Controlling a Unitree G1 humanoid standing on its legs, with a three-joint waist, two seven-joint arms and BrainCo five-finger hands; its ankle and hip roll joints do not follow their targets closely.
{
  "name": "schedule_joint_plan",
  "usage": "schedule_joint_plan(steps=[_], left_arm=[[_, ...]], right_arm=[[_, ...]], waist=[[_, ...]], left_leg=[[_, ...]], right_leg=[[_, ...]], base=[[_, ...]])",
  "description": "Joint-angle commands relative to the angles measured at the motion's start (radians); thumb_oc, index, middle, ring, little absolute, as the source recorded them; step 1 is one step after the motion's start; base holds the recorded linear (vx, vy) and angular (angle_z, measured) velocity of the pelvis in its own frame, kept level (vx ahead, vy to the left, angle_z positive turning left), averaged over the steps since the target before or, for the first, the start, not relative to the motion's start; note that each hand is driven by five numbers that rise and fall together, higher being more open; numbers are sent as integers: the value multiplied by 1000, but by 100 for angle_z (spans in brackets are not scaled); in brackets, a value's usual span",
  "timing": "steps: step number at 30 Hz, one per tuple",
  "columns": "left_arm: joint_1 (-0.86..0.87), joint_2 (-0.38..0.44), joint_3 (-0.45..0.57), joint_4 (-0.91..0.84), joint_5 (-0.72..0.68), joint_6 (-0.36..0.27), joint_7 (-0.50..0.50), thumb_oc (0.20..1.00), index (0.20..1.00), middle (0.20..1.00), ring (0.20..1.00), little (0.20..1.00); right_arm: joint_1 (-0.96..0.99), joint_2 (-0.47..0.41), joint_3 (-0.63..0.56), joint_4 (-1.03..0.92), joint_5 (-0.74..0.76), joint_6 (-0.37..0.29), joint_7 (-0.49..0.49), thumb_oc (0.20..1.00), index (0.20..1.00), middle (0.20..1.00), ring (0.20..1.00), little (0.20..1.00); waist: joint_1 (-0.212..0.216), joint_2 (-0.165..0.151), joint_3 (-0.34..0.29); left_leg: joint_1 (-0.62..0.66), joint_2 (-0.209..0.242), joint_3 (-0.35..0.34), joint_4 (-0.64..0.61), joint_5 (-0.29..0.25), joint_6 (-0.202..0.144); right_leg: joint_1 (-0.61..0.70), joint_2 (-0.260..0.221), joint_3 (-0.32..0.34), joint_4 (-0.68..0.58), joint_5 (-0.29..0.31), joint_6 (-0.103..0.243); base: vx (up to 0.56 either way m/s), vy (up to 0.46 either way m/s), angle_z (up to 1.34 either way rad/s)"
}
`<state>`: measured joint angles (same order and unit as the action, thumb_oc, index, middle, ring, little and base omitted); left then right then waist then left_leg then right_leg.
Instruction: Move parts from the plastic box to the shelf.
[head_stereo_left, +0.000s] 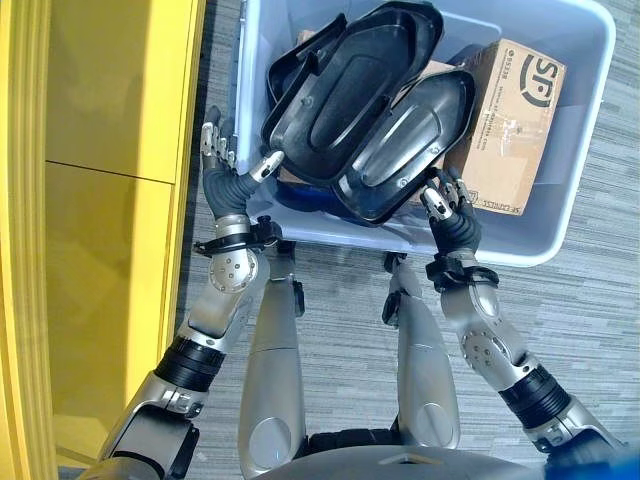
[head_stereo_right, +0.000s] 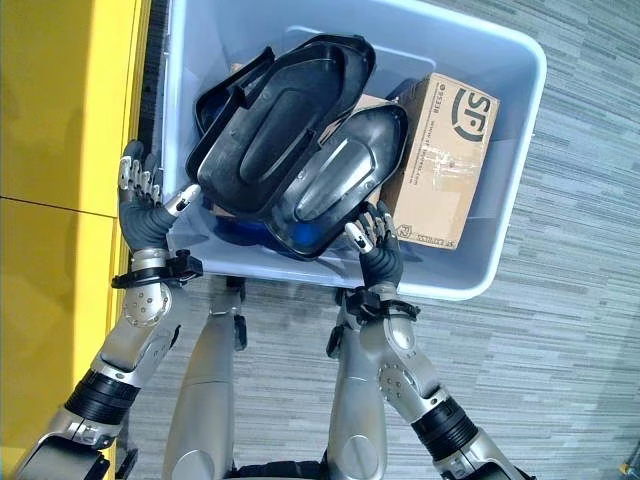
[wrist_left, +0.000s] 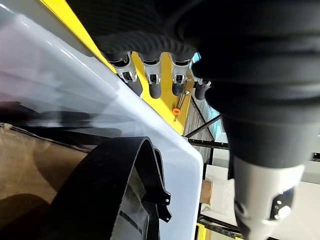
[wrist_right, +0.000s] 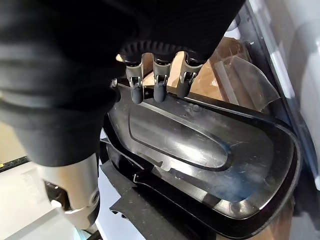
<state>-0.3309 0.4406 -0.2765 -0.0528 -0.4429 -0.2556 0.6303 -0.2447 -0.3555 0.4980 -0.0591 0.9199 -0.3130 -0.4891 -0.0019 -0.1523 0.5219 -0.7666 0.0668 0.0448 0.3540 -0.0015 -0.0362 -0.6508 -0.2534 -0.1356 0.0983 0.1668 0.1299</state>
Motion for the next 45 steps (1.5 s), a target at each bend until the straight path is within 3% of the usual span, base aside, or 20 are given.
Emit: schedule_joint_plan(steps=[1,11,12,13,25,45], left_arm=[[7,-50,-60,16,-33,32,-46,1000,1000,1000,1000,1000],[-1,-63,-77,21,-48,21,-27,1000,1000,1000,1000,1000],[-5,-63,-77,19,-49,22,-25,1000,1000,1000,1000,1000],[2,-65,-79,18,-49,24,-23,1000,1000,1000,1000,1000],[2,-64,-83,18,-45,19,-16,1000,1000,1000,1000,1000],[-14,-60,-66,38,-52,-3,-6,1000,1000,1000,1000,1000]], right_arm=[[-22,-9,-10,-19,22,-42,-17,1000,1000,1000,1000,1000],[-20,70,-36,55,-14,-50,-98,1000,1000,1000,1000,1000],[-21,72,-38,52,-19,-52,-104,1000,1000,1000,1000,1000],[-11,77,-38,54,-27,-53,-110,1000,1000,1000,1000,1000],[0,96,-66,81,-80,-46,-149,1000,1000,1000,1000,1000],[-182,147,-117,265,-252,12,-267,1000,1000,1000,1000,1000]], waist=[[-12,55,-2],[-14,62,-2],[-17,60,-2],[-16,60,-2],[-20,59,-2],[-4,52,-2]], left_leg=[[74,-33,30,-150,48,30],[80,-30,26,-139,18,27],[62,-33,30,-142,44,33],[76,-29,27,-137,18,28],[70,-30,28,-134,15,30],[39,-38,22,-126,31,44]], right_leg=[[31,-14,22,90,-10,36],[33,-11,27,102,-34,39],[16,-13,27,97,-13,34],[30,-10,27,103,-34,39],[24,-12,29,104,-33,40],[9,-16,19,106,-14,39]], base=[[0,0,0],[10,1,0],[0,0,0],[0,0,0],[5,0,0],[-7,4,1]])
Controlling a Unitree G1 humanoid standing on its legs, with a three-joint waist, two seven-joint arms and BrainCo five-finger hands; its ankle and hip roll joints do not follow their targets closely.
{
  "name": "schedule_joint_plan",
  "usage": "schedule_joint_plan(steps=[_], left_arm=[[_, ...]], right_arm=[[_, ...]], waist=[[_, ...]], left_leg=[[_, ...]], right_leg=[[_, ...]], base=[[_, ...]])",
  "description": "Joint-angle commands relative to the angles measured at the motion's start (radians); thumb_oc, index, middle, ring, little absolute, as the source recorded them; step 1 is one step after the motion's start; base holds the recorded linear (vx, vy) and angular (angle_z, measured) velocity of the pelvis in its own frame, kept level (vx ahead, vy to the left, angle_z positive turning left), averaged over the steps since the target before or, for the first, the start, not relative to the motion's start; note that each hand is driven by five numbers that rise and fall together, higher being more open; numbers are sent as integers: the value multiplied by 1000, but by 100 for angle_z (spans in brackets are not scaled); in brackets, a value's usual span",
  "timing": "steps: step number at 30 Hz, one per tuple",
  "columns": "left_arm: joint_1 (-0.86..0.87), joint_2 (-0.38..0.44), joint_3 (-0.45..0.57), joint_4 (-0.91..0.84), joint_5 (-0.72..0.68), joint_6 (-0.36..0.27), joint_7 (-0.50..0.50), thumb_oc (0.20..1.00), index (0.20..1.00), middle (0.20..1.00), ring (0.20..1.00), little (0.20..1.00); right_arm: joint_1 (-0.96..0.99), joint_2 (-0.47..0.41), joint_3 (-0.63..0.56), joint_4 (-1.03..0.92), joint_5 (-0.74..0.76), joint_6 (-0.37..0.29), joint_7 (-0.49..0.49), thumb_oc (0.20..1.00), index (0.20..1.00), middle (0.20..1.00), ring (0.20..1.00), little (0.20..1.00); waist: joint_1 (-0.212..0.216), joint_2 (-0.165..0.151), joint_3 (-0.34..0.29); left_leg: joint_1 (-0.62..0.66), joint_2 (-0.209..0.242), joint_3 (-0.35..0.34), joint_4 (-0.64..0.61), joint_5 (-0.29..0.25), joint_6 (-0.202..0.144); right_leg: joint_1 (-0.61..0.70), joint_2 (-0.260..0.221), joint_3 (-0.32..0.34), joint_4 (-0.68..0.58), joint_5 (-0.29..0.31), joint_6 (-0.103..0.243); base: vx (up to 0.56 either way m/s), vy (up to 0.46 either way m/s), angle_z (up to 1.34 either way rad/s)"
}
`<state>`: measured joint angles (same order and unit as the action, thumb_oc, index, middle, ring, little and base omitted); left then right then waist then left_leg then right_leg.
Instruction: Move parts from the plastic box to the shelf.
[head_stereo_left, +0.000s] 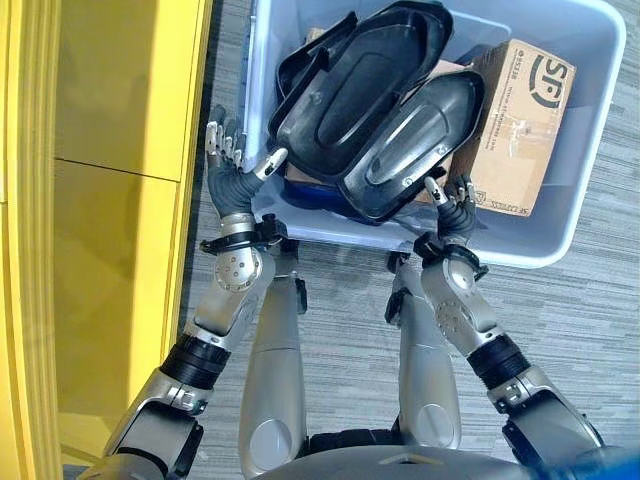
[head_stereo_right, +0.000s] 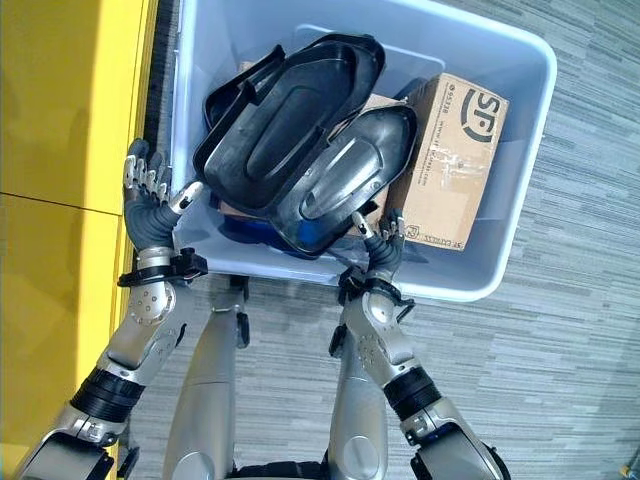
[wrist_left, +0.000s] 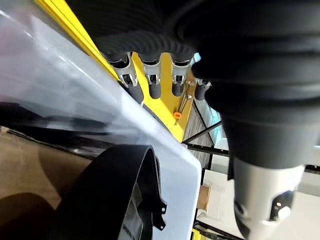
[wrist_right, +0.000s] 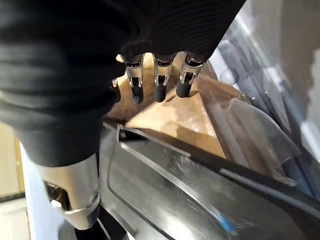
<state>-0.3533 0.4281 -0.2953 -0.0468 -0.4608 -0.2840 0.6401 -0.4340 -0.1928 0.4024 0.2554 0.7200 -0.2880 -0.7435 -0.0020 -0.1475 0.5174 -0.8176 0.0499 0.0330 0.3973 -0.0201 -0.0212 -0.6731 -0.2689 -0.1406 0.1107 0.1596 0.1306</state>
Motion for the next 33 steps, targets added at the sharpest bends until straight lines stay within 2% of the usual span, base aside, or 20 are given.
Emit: schedule_joint_plan(steps=[1,14,19,24,32,33], left_arm=[[10,-47,-45,32,-34,25,-16,1000,1000,1000,1000,1000],[15,-48,-46,34,-44,18,-17,1000,1000,1000,1000,1000],[10,-51,-53,34,-47,16,-15,1000,1000,1000,1000,1000],[-4,-51,-65,39,-59,-1,-19,1000,1000,1000,1000,1000],[-17,-50,-82,39,-68,-15,-34,1000,1000,1000,1000,1000],[-23,-49,-85,41,-72,-17,-39,1000,1000,1000,1000,1000]], right_arm=[[4,-13,-21,-50,-57,-11,-14,1000,1000,1000,1000,1000],[-57,25,-10,-2,-74,-4,-47,1000,1000,1000,1000,1000],[-94,34,-21,52,-103,20,-74,1000,1000,1000,1000,1000],[-192,58,-72,198,-133,45,-131,1000,1000,1000,1000,1000],[-314,70,-109,386,-172,82,-170,1000,1000,1000,1000,1000],[-349,67,-120,454,-184,98,-174,1000,1000,1000,1000,1000]], waist=[[-3,46,3],[10,50,3],[16,56,3],[30,71,3],[47,89,3],[53,95,3]], left_leg=[[90,-21,33,-169,49,29],[81,-22,32,-158,43,35],[78,-25,33,-156,41,36],[69,-28,30,-146,37,38],[62,-31,29,-144,34,38],[59,-31,28,-142,33,39]], right_leg=[[33,0,23,93,-7,39],[32,-3,19,97,-12,38],[25,-5,23,100,-12,38],[17,-7,22,110,-18,35],[3,-6,24,121,-25,33],[0,-5,25,123,-27,31]], base=[[5,7,7],[2,6,0],[2,7,0],[2,13,2],[0,5,1],[0,0,0]])
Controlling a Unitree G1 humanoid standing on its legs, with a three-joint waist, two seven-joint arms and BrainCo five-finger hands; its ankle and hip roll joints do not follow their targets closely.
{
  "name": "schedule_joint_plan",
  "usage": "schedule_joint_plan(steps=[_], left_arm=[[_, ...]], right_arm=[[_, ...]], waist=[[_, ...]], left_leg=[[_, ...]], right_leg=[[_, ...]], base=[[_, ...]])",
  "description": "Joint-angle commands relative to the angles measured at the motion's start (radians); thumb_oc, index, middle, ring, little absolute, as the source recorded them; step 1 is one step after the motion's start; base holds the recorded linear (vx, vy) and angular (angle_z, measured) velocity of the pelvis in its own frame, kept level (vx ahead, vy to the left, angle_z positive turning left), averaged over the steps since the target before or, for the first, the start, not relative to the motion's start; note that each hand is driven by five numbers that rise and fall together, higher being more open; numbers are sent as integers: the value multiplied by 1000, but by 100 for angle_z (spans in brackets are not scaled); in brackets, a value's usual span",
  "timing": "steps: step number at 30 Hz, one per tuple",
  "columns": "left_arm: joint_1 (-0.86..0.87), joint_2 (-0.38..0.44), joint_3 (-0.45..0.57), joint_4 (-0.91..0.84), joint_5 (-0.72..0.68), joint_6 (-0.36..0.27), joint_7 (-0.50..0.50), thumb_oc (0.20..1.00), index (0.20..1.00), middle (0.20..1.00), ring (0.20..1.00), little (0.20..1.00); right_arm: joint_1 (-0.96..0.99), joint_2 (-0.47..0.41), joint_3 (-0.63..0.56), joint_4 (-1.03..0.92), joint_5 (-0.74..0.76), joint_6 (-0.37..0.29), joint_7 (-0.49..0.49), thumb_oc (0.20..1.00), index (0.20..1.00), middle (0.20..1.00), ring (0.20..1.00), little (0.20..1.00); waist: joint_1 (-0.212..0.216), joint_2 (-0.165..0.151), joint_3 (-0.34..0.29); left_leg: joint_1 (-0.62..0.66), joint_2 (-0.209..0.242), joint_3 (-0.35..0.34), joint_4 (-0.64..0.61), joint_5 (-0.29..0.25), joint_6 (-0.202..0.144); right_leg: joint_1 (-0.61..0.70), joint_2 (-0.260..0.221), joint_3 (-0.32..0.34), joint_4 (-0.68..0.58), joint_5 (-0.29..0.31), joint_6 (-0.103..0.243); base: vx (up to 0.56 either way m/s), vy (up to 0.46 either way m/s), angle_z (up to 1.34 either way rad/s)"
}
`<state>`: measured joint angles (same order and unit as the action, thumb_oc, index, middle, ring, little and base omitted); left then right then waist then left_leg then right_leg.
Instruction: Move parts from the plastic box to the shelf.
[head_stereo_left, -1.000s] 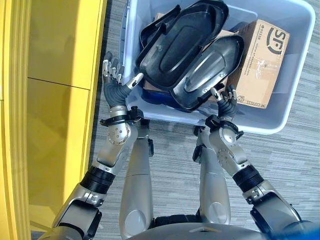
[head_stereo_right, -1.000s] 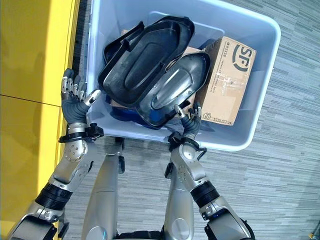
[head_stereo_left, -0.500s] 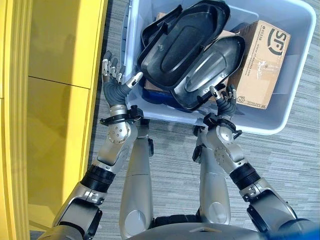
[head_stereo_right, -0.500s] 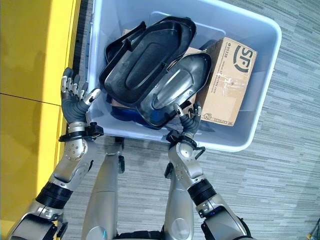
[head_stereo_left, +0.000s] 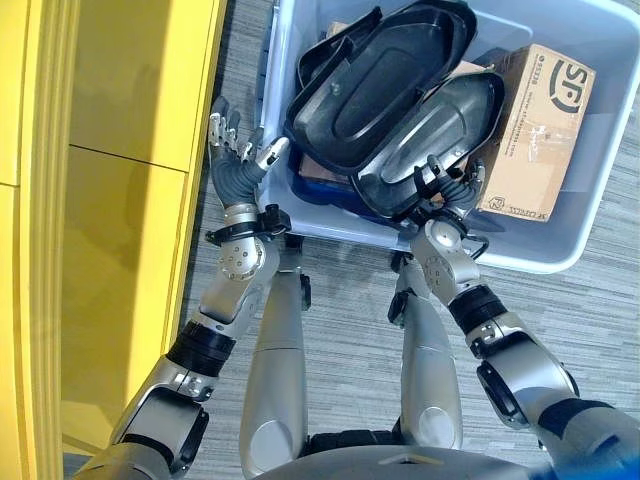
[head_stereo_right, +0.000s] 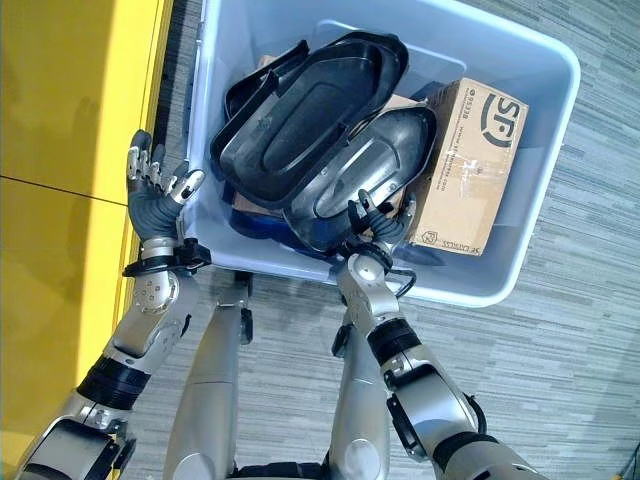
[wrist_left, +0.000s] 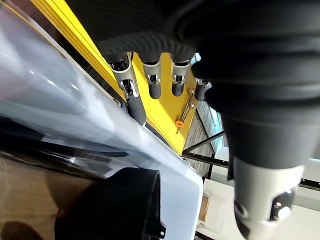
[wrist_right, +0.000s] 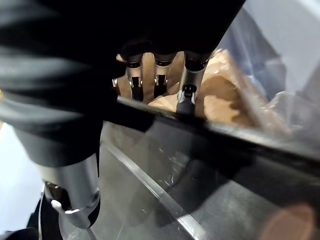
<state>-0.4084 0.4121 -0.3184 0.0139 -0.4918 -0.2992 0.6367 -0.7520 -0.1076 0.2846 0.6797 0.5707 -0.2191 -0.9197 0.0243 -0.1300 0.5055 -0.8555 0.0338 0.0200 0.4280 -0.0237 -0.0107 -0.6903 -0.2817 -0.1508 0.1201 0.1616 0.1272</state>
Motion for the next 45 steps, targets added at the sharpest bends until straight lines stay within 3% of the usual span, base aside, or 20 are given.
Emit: schedule_joint_plan(steps=[1,9,11,14,26,32,45], left_arm=[[29,-33,-65,-21,-41,-2,-39,1000,1000,1000,1000,1000],[8,-36,-83,-4,-44,-10,-65,1000,1000,1000,1000,1000],[4,-37,-81,1,-42,-13,-65,1000,1000,1000,1000,1000],[-2,-39,-85,8,-41,-14,-68,1000,1000,1000,1000,1000],[-6,-45,-78,26,-33,-19,-62,1000,1000,1000,1000,1000],[5,-42,-72,41,-40,-13,-56,1000,1000,1000,1000,1000],[27,-38,-66,51,-37,24,-56,1000,1000,1000,1000,1000]], right_arm=[[-44,-19,-4,60,-39,38,1,1000,1000,1000,1000,1000],[-119,-38,15,258,-114,97,21,1000,1000,1000,1000,1000],[-123,-40,33,267,-141,105,34,595,595,595,595,595],[-125,-41,45,278,-157,114,42,200,200,200,200,200],[-108,-53,36,212,-160,87,41,200,200,200,200,200],[-46,-61,14,-24,-78,1,29,200,200,200,200,200],[101,-108,18,-425,-51,-85,64,200,200,200,200,200]], waist=[[29,80,15],[45,100,15],[46,100,15],[45,103,15],[36,100,15],[18,85,15],[-12,62,15]], left_leg=[[98,-15,41,-174,37,28],[91,-19,40,-169,36,29],[88,-17,40,-167,37,29],[86,-18,40,-165,37,29],[89,-18,43,-160,37,28],[101,-14,47,-157,38,26],[147,-9,52,-164,49,24]], right_leg=[[17,8,35,115,-30,35],[6,7,42,122,-33,34],[2,7,41,125,-36,33],[-3,7,41,132,-38,33],[-3,8,46,138,-39,34],[2,10,53,142,-38,33],[34,14,62,148,-41,30]], base=[[0,0,0],[0,0,0],[0,0,0],[0,0,0],[0,0,0],[-3,-1,-1],[-10,-9,-2]])
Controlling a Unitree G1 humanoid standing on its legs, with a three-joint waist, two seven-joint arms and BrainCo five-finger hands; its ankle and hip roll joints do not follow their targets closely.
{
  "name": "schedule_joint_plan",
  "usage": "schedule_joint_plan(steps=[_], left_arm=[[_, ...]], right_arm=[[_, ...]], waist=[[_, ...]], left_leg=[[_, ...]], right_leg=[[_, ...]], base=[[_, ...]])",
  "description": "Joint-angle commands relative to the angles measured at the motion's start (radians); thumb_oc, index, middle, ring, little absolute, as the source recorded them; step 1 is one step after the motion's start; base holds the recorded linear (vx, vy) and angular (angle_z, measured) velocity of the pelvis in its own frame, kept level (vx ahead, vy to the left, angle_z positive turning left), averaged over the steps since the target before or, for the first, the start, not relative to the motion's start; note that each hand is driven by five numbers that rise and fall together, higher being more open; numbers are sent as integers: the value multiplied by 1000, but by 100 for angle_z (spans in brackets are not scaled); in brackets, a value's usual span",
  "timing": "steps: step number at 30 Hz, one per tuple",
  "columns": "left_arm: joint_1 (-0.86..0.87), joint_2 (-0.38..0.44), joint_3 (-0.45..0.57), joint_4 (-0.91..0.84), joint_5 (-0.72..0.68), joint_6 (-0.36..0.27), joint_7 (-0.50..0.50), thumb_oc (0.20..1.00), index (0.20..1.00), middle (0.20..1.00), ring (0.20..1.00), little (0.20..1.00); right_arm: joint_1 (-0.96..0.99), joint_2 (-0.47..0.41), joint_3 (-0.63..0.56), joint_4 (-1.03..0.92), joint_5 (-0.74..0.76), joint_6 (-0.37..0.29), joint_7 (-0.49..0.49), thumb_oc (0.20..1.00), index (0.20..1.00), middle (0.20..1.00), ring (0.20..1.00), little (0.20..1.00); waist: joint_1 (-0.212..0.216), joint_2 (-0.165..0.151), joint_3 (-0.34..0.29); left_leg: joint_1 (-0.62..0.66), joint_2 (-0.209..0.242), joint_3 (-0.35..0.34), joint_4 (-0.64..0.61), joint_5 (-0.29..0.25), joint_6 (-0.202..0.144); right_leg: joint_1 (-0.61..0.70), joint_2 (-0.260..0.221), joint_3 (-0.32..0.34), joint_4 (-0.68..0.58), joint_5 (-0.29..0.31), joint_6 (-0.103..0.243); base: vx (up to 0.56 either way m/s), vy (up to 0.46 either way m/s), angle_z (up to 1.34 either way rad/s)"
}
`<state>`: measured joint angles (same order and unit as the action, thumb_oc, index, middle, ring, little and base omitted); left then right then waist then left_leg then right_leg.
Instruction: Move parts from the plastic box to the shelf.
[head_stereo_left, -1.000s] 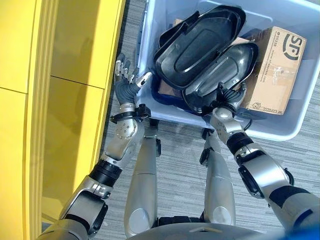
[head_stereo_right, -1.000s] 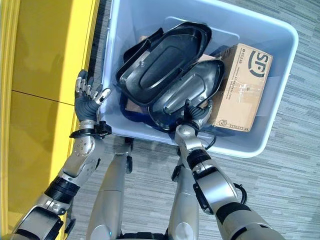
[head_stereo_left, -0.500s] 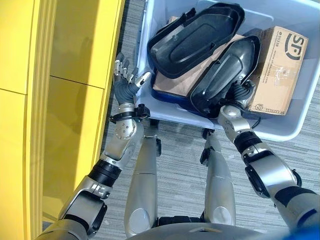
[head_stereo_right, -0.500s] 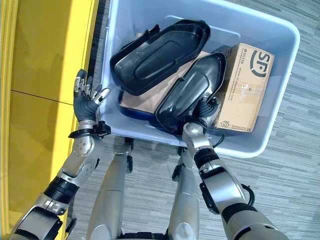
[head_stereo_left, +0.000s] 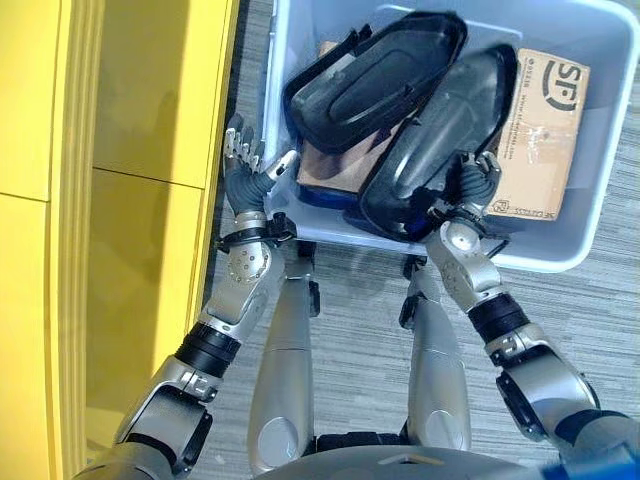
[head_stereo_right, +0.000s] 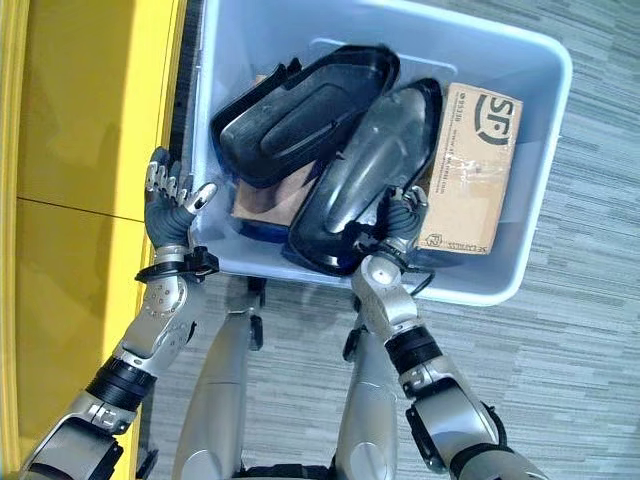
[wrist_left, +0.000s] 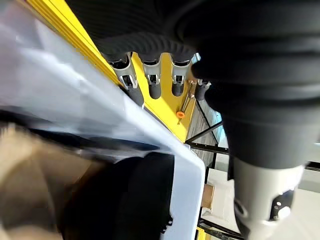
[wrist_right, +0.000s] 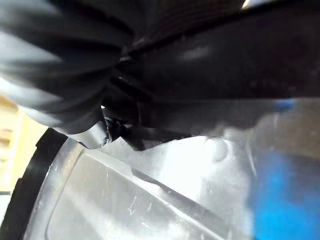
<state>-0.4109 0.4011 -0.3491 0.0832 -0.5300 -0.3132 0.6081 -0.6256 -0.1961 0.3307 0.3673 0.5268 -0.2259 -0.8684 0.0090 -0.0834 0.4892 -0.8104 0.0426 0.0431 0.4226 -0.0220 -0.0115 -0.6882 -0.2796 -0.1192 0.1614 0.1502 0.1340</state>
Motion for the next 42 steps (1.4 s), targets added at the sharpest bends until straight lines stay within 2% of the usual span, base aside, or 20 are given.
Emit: schedule_joint_plan(steps=[1,13,23,28,31,35,42], left_arm=[[32,-25,-33,-22,3,40,-29,1000,1000,1000,1000,1000],[67,-14,-13,-25,3,67,-52,1000,1000,1000,1000,1000],[152,2,22,-23,-8,95,-121,1000,1000,1000,1000,1000],[245,19,60,-44,-18,111,-187,1000,1000,1000,1000,1000],[319,28,95,-55,-27,112,-246,1000,1000,1000,1000,1000],[364,30,115,-61,-36,110,-286,1000,1000,1000,1000,1000],[463,22,136,-67,-50,116,-396,1000,1000,1000,1000,1000]], right_arm=[[-17,-24,-27,-138,-9,-83,17,200,200,200,200,200],[38,-56,-31,-331,-3,-122,60,200,200,200,200,200],[148,-88,-30,-462,57,-144,168,200,200,200,200,200],[269,-131,-46,-528,85,-122,273,200,200,200,200,200],[365,-170,-53,-564,106,-98,373,200,200,200,200,200],[420,-197,-64,-580,116,-82,433,200,200,200,200,200],[552,-246,-108,-603,142,-29,569,200,200,200,200,200]], waist=[[2,15,31],[-9,11,15],[-22,8,-39],[-33,16,-100],[-45,31,-165],[-48,43,-202],[-55,74,-323]], left_leg=[[108,-17,30,-161,48,24],[188,-14,37,-196,68,13],[316,7,46,-259,95,-6],[432,35,58,-320,122,-26],[525,68,73,-393,154,-46],[577,85,81,-426,168,-56],[714,122,101,-496,201,-84]], right_leg=[[37,12,30,105,-29,23],[99,21,35,91,-32,20],[193,55,40,65,-45,11],[279,91,43,45,-65,5],[343,124,48,13,-79,3],[383,136,51,1,-89,1],[513,162,57,-59,-107,0]], base=[[0,0,0],[-9,-23,-3],[14,-60,-6],[60,-125,-20],[94,-133,-21],[53,-72,-19],[83,-96,-10]])
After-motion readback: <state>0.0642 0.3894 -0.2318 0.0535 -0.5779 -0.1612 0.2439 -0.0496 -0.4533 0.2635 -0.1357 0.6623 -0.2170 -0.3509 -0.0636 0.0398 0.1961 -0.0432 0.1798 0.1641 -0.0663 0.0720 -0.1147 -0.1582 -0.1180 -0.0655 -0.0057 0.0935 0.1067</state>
